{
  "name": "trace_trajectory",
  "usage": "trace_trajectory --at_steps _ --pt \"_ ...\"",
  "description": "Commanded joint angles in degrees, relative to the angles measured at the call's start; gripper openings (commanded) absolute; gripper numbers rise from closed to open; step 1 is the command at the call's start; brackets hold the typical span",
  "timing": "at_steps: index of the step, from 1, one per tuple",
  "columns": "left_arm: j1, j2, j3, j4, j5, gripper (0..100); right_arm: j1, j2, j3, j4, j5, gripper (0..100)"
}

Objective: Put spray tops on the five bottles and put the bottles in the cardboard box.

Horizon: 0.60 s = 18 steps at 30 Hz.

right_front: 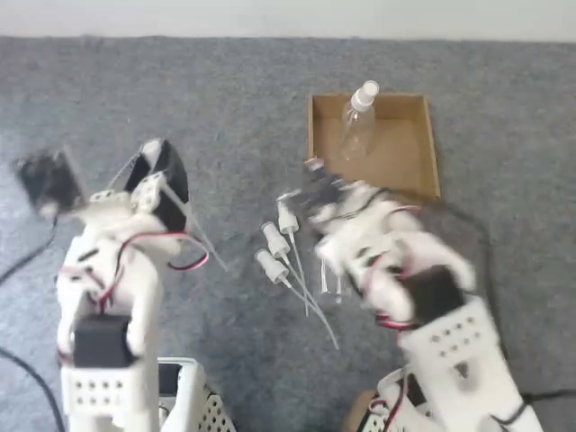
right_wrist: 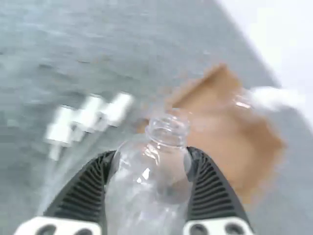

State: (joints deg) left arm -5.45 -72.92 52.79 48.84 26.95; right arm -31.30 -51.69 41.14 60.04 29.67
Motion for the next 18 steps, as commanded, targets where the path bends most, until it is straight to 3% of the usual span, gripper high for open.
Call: trace_trajectory --at_steps 1,8,11,18 --pt "-0.1 -9.9 4.3 -5.5 2.4 1 -3.7 -1.6 6.9 -15.9 -6.0 0.6" --pt "-0.1 -26.7 13.0 -6.9 2.6 1 -8.8 -1.7 20.3 -34.2 -12.1 0.6" --pt "-0.1 -32.8 15.3 -7.5 2.6 1 -11.6 -1.6 24.3 -36.4 -12.1 0.6" --pt "-0.2 -30.2 14.5 -13.1 2.6 1 -14.3 -1.5 26.6 -36.3 -12.1 0.6"
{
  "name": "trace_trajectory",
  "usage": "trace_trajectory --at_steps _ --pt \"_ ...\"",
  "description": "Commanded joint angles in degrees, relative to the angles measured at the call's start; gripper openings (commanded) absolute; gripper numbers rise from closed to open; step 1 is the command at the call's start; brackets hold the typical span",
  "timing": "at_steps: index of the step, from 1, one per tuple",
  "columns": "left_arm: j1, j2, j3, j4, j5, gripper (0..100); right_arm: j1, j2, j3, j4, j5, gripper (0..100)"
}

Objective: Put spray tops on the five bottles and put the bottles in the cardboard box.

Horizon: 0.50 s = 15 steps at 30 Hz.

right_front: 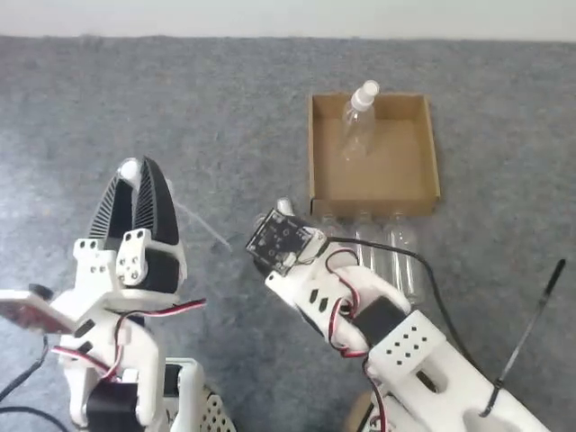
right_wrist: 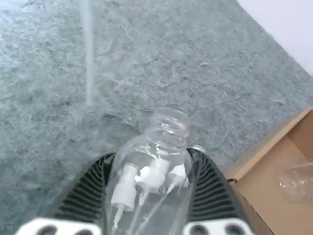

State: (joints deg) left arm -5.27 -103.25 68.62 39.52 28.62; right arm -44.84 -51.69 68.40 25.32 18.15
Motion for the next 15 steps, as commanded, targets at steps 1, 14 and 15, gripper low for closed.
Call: trace_trajectory --at_steps 1,14,15 --pt "-0.1 -0.2 -1.4 -4.7 1.0 1 -0.7 -1.5 -0.4 -1.5 -0.6 0.6" --pt "8.6 -0.1 4.7 -16.6 -3.8 1 -0.6 -2.2 0.6 -0.5 -0.6 0.6" --pt "8.7 -0.1 5.5 -16.7 -3.7 1 -0.6 -2.2 0.5 0.2 -0.6 0.6"
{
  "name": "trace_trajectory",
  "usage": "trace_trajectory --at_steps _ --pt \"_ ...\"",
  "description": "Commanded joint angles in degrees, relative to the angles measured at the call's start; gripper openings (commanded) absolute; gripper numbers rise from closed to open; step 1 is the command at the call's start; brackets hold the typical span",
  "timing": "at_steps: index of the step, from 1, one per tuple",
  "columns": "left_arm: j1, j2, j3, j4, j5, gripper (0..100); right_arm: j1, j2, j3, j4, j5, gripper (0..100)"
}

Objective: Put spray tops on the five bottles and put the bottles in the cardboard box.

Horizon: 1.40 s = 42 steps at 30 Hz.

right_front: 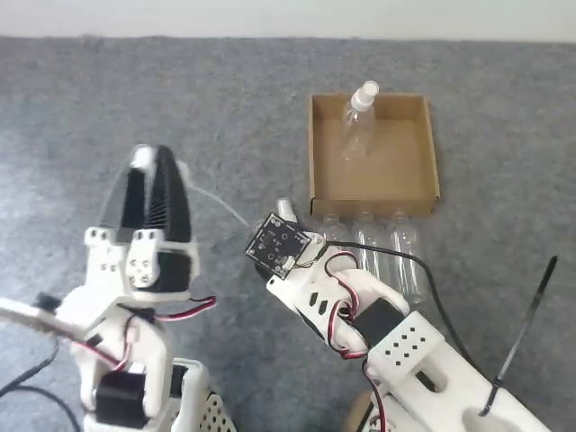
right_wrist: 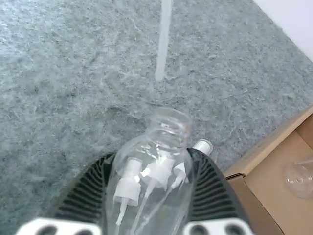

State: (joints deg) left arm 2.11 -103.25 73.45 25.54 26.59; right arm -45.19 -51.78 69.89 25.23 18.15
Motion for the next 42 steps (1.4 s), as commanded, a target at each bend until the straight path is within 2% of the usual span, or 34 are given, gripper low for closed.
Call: trace_trajectory --at_steps 1,7,12,22,28,36,42 --pt "1.4 -0.1 1.5 -2.7 -1.4 1 -0.2 -2.1 -1.0 0.7 -0.6 0.6" --pt "1.6 -0.1 3.2 -3.2 -1.3 1 -0.3 -2.1 -1.0 0.7 -0.6 0.6" --pt "1.8 0.0 5.4 -9.1 -1.3 1 -0.3 -2.1 -1.0 0.7 -0.6 0.6" --pt "3.7 0.0 8.7 -8.7 -1.3 1 -0.1 -2.1 -1.0 0.6 -0.6 0.6" --pt "10.3 -0.4 8.4 -1.8 -1.3 1 -0.1 -2.1 -1.0 0.6 -0.6 0.6" --pt "10.5 -0.4 7.8 4.7 -1.3 1 0.0 -2.4 -1.1 0.3 -0.6 0.6" --pt "10.4 -0.3 7.8 5.1 -1.3 1 0.7 -8.0 -0.9 -1.4 -0.9 0.6"
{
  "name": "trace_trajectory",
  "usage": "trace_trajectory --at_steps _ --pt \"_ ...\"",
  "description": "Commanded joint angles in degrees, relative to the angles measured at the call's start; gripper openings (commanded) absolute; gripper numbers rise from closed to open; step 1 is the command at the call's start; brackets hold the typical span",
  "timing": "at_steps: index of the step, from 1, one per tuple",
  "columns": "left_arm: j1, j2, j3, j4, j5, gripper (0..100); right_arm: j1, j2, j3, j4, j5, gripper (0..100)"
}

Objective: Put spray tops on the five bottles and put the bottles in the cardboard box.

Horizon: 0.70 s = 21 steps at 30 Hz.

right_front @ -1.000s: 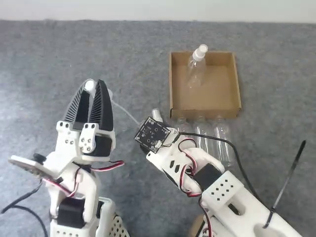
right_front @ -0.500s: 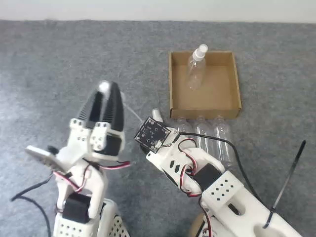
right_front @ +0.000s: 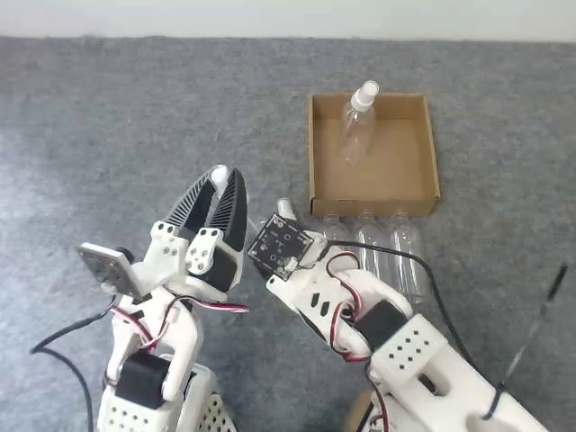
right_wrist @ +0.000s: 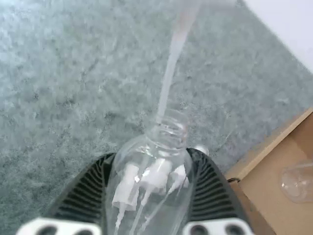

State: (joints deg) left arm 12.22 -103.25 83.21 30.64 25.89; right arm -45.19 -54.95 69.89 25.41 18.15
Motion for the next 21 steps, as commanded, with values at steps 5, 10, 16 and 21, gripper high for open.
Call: trace_trajectory --at_steps 5,10,16,21 --pt "0.4 -0.2 -1.9 1.0 -0.6 1 0.7 -9.5 -0.8 -3.8 -1.1 0.6" --pt "2.2 -0.1 -2.2 2.3 -0.6 1 0.6 -10.4 1.1 -9.7 -1.1 0.6" --pt "4.3 -0.1 -2.0 3.5 -3.1 1 0.7 -11.0 2.7 -10.6 -1.1 0.6" --pt "6.1 0.0 -1.5 4.2 -5.1 3 2.4 -11.1 2.5 -10.7 -1.1 0.6"
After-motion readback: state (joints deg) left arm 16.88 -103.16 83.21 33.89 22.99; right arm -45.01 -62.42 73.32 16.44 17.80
